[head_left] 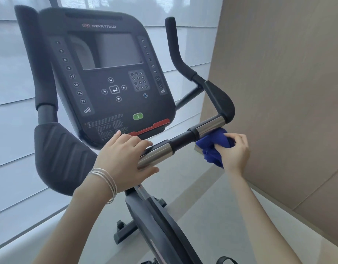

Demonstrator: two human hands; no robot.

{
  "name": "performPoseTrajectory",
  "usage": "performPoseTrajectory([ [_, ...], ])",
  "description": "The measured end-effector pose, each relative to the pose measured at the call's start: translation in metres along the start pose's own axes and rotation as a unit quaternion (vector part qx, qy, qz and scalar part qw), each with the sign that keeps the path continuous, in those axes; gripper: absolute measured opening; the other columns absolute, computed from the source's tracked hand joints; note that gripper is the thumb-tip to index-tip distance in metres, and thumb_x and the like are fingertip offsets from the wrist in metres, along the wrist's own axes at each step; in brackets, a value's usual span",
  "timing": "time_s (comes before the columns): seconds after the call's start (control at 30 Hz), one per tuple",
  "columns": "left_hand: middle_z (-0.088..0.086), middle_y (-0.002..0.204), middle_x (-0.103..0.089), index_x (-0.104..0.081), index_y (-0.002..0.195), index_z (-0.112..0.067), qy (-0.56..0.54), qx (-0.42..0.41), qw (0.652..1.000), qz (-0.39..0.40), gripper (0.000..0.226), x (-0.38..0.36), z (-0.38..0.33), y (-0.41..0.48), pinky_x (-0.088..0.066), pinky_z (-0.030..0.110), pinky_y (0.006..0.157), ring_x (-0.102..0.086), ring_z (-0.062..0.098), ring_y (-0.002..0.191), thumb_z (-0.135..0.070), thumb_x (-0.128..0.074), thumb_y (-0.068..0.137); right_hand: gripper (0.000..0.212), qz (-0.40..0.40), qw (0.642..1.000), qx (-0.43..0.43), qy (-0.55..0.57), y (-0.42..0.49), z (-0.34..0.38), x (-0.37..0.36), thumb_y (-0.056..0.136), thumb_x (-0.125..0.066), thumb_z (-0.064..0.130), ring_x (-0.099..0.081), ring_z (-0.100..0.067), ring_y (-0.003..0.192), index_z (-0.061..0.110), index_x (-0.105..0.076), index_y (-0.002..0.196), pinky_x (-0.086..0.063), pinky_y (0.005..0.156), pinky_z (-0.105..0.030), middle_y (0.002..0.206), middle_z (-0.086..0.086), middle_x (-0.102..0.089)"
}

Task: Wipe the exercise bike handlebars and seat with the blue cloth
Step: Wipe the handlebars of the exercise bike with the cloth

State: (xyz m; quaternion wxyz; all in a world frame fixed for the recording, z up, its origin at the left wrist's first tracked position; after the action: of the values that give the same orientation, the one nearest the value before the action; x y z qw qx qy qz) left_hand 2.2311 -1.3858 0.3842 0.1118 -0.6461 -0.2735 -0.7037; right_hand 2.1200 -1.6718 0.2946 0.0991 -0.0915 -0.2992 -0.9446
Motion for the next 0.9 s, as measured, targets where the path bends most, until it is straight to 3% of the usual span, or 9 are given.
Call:
performPoseTrajectory([
  [0.13, -0.009, 0.115, -0.062, -0.053, 0.127, -0.03, -0.016, 0.016, 1.0, 0.005, 0.063, 0.0, 0.002, -0.003, -0.026, 0.043, 0.114, -0.051, 0.021, 0.113, -0.068, -0.052, 0.076, 0.027, -0.011, 0.999, -0.041, -0.006, 0.03, -0.012, -0.005, 0.062, -0.075, 0.006, -0.059, -0.019, 0.081, 0.016, -0.063, 0.083, -0.044, 0.067, -0.026, 0.094, 0.007, -0.053],
  [0.23, -0.01, 0.113, -0.063, -0.053, 0.126, -0.03, -0.02, 0.021, 1.0, 0.002, 0.062, -0.001, 0.001, -0.004, -0.029, 0.041, 0.111, -0.051, 0.02, 0.113, -0.067, -0.051, 0.076, 0.026, -0.02, 0.998, -0.051, 0.005, 0.025, -0.012, -0.009, 0.062, -0.075, 0.008, -0.057, -0.018, 0.079, 0.017, -0.062, 0.082, -0.047, 0.068, -0.031, 0.093, 0.008, -0.052],
  [0.37, -0.007, 0.104, -0.067, -0.059, 0.12, -0.026, -0.01, 0.019, 1.0, -0.019, 0.061, -0.001, -0.001, -0.007, -0.039, 0.041, 0.104, -0.057, 0.023, 0.104, -0.065, -0.056, 0.074, 0.028, 0.075, 0.995, 0.048, 0.035, -0.007, 0.007, -0.017, 0.062, -0.075, 0.012, -0.055, 0.0, 0.076, 0.025, -0.059, 0.081, -0.042, 0.065, -0.008, 0.085, 0.018, -0.051],
  [0.43, -0.006, 0.1, -0.068, -0.061, 0.118, -0.025, -0.011, 0.022, 0.999, -0.035, 0.06, -0.001, -0.001, -0.008, -0.043, 0.042, 0.1, -0.058, 0.025, 0.099, -0.064, -0.059, 0.073, 0.027, 0.125, 0.986, 0.105, 0.035, -0.024, 0.02, -0.023, 0.064, -0.077, 0.011, -0.055, 0.004, 0.079, 0.023, -0.061, 0.083, -0.041, 0.067, -0.004, 0.086, 0.017, -0.052],
  [0.8, -0.012, 0.113, -0.061, -0.045, 0.127, -0.034, 0.021, 0.005, 1.0, -0.021, 0.061, -0.003, -0.001, -0.009, -0.041, 0.03, 0.095, -0.052, 0.017, 0.107, -0.069, -0.045, 0.078, 0.035, 0.127, 0.985, 0.101, 0.061, -0.068, 0.051, 0.005, 0.061, -0.079, 0.008, -0.061, -0.007, 0.081, 0.028, -0.063, 0.086, -0.045, 0.068, -0.008, 0.094, 0.017, -0.057],
  [0.9, -0.012, 0.114, -0.06, -0.043, 0.129, -0.033, 0.021, 0.0, 1.0, -0.014, 0.061, -0.003, -0.001, -0.008, -0.04, 0.03, 0.096, -0.052, 0.017, 0.108, -0.069, -0.043, 0.079, 0.03, 0.108, 0.99, 0.083, 0.045, -0.085, 0.061, 0.017, 0.061, -0.077, 0.018, -0.06, -0.006, 0.081, 0.028, -0.063, 0.086, -0.044, 0.068, -0.008, 0.093, 0.018, -0.055],
])
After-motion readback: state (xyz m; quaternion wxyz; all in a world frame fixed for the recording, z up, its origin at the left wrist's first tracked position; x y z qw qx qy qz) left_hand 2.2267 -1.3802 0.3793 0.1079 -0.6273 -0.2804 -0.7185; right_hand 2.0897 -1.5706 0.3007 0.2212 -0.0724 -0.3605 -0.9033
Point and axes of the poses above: each hand's wrist, its own y-axis towards the middle knuckle, its own x-axis out of the back of the hand, z = x × y, the point moved 3 cm from there along y, towards the middle knuckle
